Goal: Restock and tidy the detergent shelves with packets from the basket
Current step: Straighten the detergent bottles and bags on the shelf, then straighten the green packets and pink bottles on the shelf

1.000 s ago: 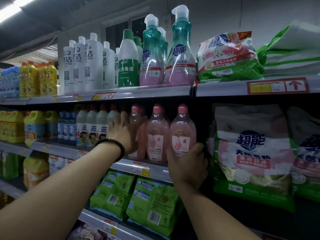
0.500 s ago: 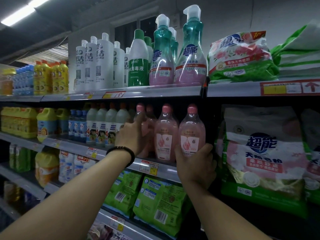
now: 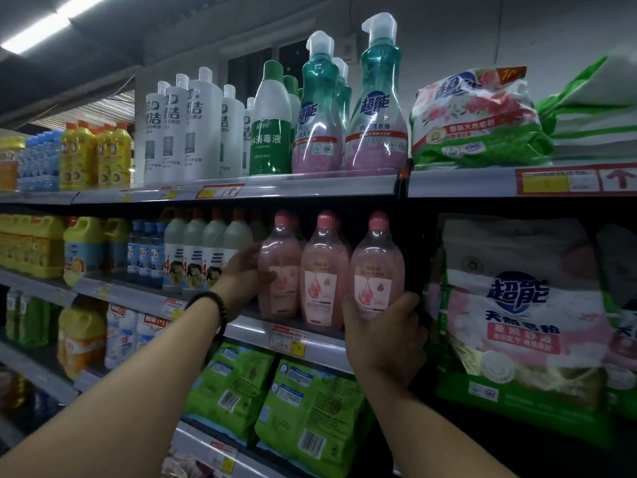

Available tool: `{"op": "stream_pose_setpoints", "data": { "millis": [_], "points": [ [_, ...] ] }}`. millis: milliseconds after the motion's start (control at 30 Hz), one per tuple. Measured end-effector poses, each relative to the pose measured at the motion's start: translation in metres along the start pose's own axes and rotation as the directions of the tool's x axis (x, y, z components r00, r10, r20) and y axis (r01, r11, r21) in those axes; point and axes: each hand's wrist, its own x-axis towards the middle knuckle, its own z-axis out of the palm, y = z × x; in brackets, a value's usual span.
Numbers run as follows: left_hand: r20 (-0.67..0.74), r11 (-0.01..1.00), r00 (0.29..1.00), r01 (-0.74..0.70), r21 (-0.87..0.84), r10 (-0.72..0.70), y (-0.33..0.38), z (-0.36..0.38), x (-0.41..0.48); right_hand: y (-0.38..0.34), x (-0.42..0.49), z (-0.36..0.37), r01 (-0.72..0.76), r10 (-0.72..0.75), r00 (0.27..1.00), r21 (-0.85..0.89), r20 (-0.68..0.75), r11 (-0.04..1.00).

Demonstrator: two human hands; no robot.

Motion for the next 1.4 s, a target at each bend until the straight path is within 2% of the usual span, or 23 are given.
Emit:
{"op": "stream_pose_setpoints", "data": {
  "millis": [100, 167, 233, 300, 333, 400, 467, 567, 733, 967, 1133, 1233, 1300, 1333, 1400],
  "points": [
    [0.113, 0.980, 0.993, 0.063, -0.187, -0.042, -0.011, -0.011, 0.006, 0.001, 0.001, 0.002, 0.009, -0.009, 1.000, -0.014, -0.005, 1.000],
    [0.183, 0.966, 0.981, 0.103, -0.238, -0.060, -0.015, -0.012, 0.007, 0.001, 0.002, 0.002, 0.006, -0.006, 1.000, -0.019, -0.001, 1.000],
    [0.178, 0.955, 0.982, 0.114, -0.273, -0.066, -0.020, -0.009, 0.010, 0.001, 0.003, 0.003, 0.003, -0.003, 1.000, -0.021, 0.001, 1.000],
    [0.110, 0.944, 0.991, 0.111, -0.309, -0.080, -0.023, -0.001, 0.010, 0.002, 0.003, 0.003, 0.005, -0.005, 1.000, -0.025, -0.002, 1.000],
    [0.047, 0.956, 0.996, 0.085, -0.281, -0.075, -0.021, 0.006, 0.006, 0.002, 0.003, 0.003, 0.007, -0.007, 1.000, -0.026, -0.005, 1.000],
    [-0.108, 0.995, 0.994, 0.005, -0.096, -0.016, -0.016, 0.021, -0.003, 0.002, 0.002, 0.003, 0.012, -0.012, 1.000, -0.028, -0.010, 1.000],
    [-0.252, 0.989, 0.959, -0.110, 0.097, 0.131, -0.018, 0.034, -0.008, 0.003, 0.002, 0.003, 0.008, -0.009, 1.000, -0.032, -0.010, 0.999],
    [-0.317, 0.959, 0.912, -0.204, 0.197, 0.259, -0.025, 0.041, -0.005, 0.002, 0.001, 0.002, 0.000, 0.000, 1.000, -0.023, -0.011, 1.000],
    [-0.397, 0.928, 0.864, -0.183, 0.326, 0.310, -0.028, 0.047, -0.005, 0.002, 0.001, 0.003, 0.004, -0.005, 1.000, -0.023, -0.024, 1.000],
    [-0.356, 0.873, 0.834, -0.268, 0.407, 0.421, -0.034, 0.048, -0.005, 0.004, 0.002, 0.005, 0.023, -0.025, 0.999, -0.042, -0.030, 0.999],
    [-0.264, 0.869, 0.883, -0.256, 0.423, 0.388, -0.033, 0.038, -0.012, -0.001, 0.003, 0.000, -0.001, 0.001, 0.999, 0.015, 0.043, 1.000],
    [-0.326, 0.851, 0.868, -0.183, 0.492, 0.375, -0.035, 0.031, -0.032, -0.004, 0.003, -0.011, -0.039, 0.030, 0.991, 0.068, 0.128, 0.997],
    [-0.360, 0.804, 0.827, -0.171, 0.570, 0.431, -0.043, 0.030, -0.069, 0.001, -0.007, -0.026, -0.067, 0.055, 0.995, 0.148, 0.083, 0.987],
    [-0.330, 0.786, 0.821, -0.213, 0.580, 0.466, -0.050, 0.031, -0.091, 0.008, -0.018, -0.034, -0.025, 0.022, 1.000, 0.211, 0.020, 0.977],
    [-0.201, 0.757, 0.843, -0.312, 0.574, 0.499, -0.073, 0.033, -0.135, 0.029, -0.058, -0.050, 0.152, -0.145, 0.988, 0.326, -0.047, 0.933]
  ]
}}
